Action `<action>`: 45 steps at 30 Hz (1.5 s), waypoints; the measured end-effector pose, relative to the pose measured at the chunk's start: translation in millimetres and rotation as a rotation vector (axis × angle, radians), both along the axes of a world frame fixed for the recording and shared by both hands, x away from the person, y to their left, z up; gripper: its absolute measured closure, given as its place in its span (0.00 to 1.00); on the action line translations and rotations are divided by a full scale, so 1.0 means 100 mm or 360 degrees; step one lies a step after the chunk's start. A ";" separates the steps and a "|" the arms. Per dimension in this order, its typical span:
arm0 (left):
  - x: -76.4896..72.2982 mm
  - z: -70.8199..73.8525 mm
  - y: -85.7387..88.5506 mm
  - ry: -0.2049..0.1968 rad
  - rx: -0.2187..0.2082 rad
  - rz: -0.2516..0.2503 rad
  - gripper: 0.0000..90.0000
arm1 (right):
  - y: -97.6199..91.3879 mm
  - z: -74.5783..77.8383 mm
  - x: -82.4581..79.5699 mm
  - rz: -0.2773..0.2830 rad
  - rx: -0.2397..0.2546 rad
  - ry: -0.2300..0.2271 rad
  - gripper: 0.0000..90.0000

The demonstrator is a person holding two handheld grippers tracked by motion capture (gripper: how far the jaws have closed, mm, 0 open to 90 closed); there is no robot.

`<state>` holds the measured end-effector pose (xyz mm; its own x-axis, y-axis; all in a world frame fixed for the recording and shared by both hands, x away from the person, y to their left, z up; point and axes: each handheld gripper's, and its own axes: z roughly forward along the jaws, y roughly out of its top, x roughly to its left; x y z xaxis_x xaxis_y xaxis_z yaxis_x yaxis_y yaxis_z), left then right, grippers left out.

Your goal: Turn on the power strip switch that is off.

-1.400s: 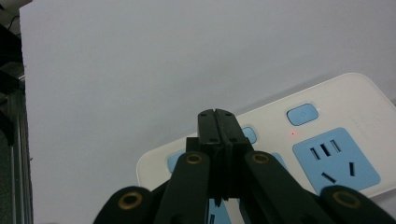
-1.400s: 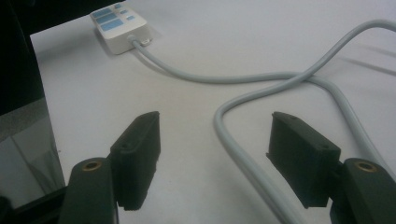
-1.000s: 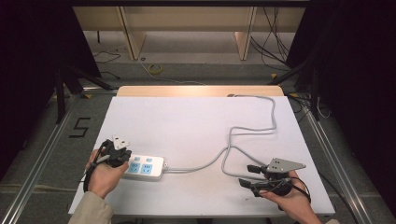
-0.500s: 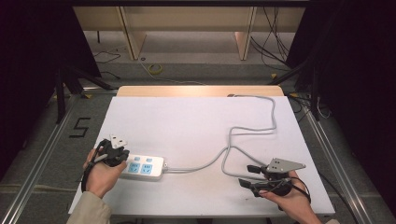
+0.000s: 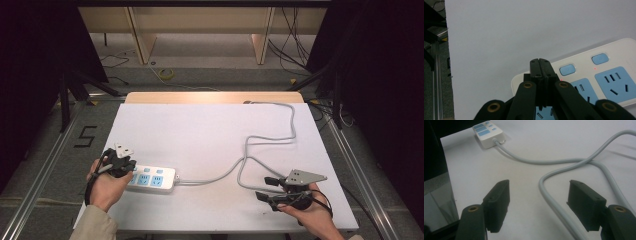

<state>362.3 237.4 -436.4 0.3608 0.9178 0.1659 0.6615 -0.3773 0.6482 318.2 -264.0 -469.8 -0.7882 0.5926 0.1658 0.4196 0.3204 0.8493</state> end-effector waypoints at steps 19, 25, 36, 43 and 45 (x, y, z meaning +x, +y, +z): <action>0.05 -0.03 0.04 0.0053 0.0002 0.0027 1.00 | 0.00 -0.01 0.01 0.0005 0.0001 -0.0009 0.39; 0.06 -0.05 0.05 0.0067 -0.0002 0.0031 1.00 | 0.00 -0.01 0.00 0.0004 -0.0001 -0.0004 0.39; 0.09 -0.08 0.03 0.0090 0.0003 0.0024 1.00 | 0.00 -0.01 0.01 0.0008 -0.0005 -0.0002 0.39; 0.12 -0.10 0.02 0.0105 0.0009 0.0026 1.00 | 0.01 -0.01 0.00 0.0008 -0.0004 0.0000 0.39; 0.12 -0.10 0.02 0.0111 0.0012 0.0028 1.00 | 0.01 -0.01 0.00 0.0008 -0.0003 0.0000 0.39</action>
<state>374.6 239.8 -446.3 0.3556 0.9228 0.1481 0.7116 -0.3700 0.5972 318.6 -263.4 -470.6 -0.7911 0.5892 0.1645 0.4179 0.3241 0.8487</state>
